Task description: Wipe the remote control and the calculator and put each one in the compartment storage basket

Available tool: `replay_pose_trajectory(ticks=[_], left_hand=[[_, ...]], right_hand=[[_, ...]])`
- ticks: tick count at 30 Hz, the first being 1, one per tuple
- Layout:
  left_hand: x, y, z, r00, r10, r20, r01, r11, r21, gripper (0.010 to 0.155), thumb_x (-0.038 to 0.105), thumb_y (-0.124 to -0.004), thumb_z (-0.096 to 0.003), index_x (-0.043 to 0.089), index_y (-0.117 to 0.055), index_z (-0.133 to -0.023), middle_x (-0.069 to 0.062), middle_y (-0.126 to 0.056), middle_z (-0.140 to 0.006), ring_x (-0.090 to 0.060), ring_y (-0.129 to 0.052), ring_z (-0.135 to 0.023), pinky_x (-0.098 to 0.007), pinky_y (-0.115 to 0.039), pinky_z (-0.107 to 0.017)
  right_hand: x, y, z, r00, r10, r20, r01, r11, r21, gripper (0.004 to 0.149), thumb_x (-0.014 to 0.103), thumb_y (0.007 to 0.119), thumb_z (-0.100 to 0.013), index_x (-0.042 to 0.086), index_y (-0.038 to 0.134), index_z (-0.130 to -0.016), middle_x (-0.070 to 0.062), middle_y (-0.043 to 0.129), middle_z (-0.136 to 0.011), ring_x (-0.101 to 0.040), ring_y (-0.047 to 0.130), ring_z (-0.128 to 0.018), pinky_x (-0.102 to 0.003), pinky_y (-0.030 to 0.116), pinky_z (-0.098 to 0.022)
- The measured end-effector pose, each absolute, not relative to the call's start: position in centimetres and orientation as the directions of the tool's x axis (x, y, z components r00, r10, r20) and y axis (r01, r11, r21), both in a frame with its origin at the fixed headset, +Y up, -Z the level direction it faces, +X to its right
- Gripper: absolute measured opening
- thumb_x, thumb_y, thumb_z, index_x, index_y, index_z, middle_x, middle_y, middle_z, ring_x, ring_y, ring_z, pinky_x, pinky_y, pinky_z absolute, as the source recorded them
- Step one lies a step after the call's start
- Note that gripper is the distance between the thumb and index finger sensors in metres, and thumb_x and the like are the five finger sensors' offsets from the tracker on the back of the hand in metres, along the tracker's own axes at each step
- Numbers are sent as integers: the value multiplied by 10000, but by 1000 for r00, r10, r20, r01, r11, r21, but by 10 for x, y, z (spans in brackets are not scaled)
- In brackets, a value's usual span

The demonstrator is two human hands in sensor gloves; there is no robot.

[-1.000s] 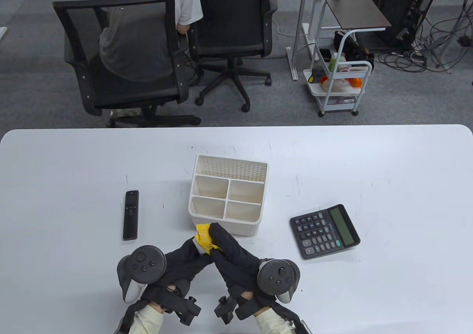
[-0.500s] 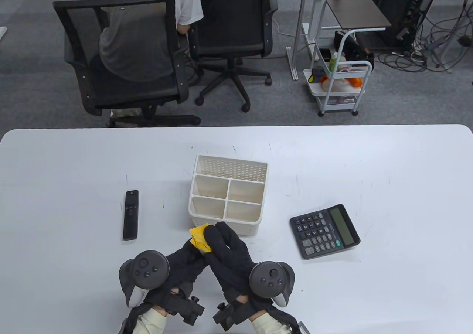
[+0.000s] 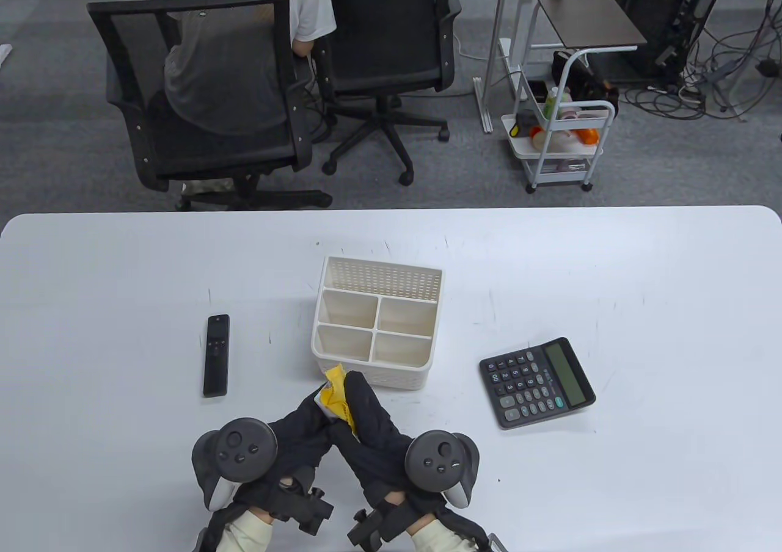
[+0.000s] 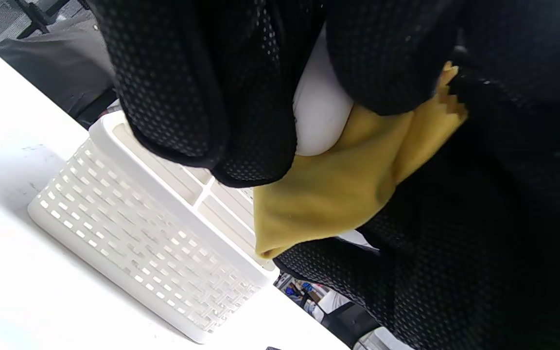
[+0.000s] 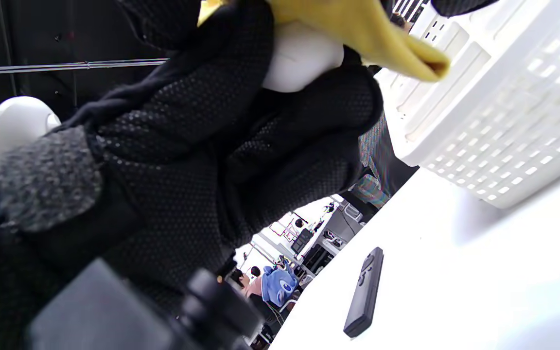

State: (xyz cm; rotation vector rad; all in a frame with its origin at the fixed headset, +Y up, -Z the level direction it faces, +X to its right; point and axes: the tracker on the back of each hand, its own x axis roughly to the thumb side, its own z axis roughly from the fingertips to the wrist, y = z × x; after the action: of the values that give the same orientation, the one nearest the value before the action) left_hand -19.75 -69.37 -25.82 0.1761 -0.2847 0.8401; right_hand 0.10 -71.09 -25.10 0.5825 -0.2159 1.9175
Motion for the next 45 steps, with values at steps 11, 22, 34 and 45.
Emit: replay_pose_trajectory(ticks=[11,22,34,45], left_hand=[[-189,-692,-256,693,618,370,-679,732,49,596,414,-898,-425,155,-792,-950,-77,-1025,-805,-130,-1154,-586,-321,-1005,-416],[-189,-690,-251,783,511,355,-587,796,149,611,437,-861,-448,123,-771,-964,-90,-1041,-777,-145,-1158,-566,-330,-1005,-398],[-186,-685,-247,769,501,398,-599,782,172,597,457,-898,-414,250,-779,-961,-53,-1043,-781,-123,-1156,-574,-315,-1006,-409],[-183,-686,-245,799,466,379,-559,809,184,608,457,-880,-432,203,-767,-973,-63,-1042,-775,-136,-1150,-571,-331,-995,-409]], right_hand=[[2,-712,-251,-280,826,489,-912,-388,133,757,374,654,-604,19,236,-1126,-312,330,-1159,-510,428,-1023,-743,452,-607],[3,-705,-245,-289,828,481,-924,-373,87,635,338,690,-587,45,475,-1108,-288,479,-1130,-502,558,-974,-680,562,-608],[15,-715,-256,-182,910,372,-971,-226,76,689,353,753,-557,48,445,-1092,-229,604,-1090,-422,685,-934,-584,669,-600],[20,-702,-250,-109,899,424,-990,-137,36,526,292,704,-579,98,601,-1057,-192,677,-1071,-425,707,-922,-598,669,-593]])
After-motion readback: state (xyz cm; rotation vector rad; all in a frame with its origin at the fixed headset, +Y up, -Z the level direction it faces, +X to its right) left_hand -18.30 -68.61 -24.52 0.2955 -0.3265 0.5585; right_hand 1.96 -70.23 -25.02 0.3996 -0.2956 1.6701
